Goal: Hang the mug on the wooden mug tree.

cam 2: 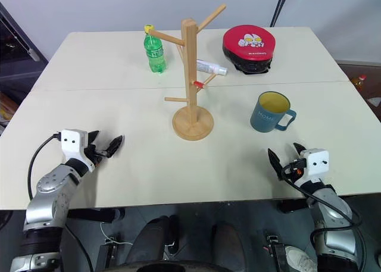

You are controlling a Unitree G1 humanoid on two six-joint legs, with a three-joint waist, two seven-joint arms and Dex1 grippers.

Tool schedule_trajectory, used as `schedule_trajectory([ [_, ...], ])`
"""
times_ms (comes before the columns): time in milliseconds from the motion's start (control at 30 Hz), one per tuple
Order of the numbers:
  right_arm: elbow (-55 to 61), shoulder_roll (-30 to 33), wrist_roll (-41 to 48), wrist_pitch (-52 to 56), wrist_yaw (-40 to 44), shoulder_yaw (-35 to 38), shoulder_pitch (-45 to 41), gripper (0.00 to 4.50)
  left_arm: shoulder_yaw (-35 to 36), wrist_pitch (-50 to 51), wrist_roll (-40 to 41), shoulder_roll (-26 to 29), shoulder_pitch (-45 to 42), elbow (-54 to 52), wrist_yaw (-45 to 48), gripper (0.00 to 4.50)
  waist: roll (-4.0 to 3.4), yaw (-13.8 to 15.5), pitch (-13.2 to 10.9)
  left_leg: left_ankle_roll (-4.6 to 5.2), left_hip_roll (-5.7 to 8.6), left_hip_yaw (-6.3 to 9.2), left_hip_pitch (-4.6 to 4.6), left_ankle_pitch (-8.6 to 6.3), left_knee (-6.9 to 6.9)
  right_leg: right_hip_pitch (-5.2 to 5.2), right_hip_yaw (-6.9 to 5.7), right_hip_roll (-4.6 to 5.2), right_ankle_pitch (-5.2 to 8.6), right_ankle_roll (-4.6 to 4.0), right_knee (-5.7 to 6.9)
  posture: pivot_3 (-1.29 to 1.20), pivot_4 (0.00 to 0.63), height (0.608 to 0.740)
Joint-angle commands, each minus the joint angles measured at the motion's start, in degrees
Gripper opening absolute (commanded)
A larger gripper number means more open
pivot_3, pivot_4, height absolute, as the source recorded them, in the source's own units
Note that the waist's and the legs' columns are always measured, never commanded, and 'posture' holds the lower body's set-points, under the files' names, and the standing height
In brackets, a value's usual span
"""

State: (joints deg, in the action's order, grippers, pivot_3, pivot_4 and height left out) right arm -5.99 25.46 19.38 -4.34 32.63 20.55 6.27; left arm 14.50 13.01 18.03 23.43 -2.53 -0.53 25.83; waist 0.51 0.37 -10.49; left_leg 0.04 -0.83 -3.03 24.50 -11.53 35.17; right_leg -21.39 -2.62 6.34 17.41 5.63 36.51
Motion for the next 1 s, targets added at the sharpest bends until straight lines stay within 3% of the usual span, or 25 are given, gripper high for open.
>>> schedule_trajectory([
  [33,-2.7,0.7,0.0,-1.7,0.9,1.0,0.0,4.49,0.3,-0.3,0.3,0.0,0.6,-1.7,0.1,4.50,0.02,0.0,0.0,0.00,0.00,0.00,0.00,0.00,0.00,0.02,0.00,0.00,-0.01,-0.01,-0.05,0.00,0.150,0.740],
  [400,-4.0,0.5,-0.8,-3.0,-0.4,1.1,-0.2,4.49,-2.5,2.1,3.7,-0.3,1.1,-7.5,4.7,4.50,0.12,-0.1,0.1,0.02,0.00,0.00,0.01,-0.03,-0.02,0.03,0.00,0.01,-0.07,-0.08,-0.26,0.00,0.150,0.740],
  [700,-4.0,-0.1,-1.0,-3.3,-5.3,2.5,-2.2,4.49,-14.7,5.3,10.7,2.6,4.0,-23.5,19.7,4.50,0.08,-0.2,0.1,0.02,0.00,-0.02,0.01,-0.04,-0.07,0.03,0.03,0.04,-0.08,-0.14,-0.37,0.00,0.150,0.740],
  [1000,-9.1,0.1,-4.6,-5.5,-13.1,2.1,-8.0,4.49,-20.4,8.6,12.2,1.4,-1.3,-27.0,20.2,4.50,-0.08,-0.3,0.2,0.18,0.01,-0.08,0.04,0.06,-0.06,0.07,0.03,-0.02,-0.10,-0.15,-0.35,0.00,0.150,0.740],
])
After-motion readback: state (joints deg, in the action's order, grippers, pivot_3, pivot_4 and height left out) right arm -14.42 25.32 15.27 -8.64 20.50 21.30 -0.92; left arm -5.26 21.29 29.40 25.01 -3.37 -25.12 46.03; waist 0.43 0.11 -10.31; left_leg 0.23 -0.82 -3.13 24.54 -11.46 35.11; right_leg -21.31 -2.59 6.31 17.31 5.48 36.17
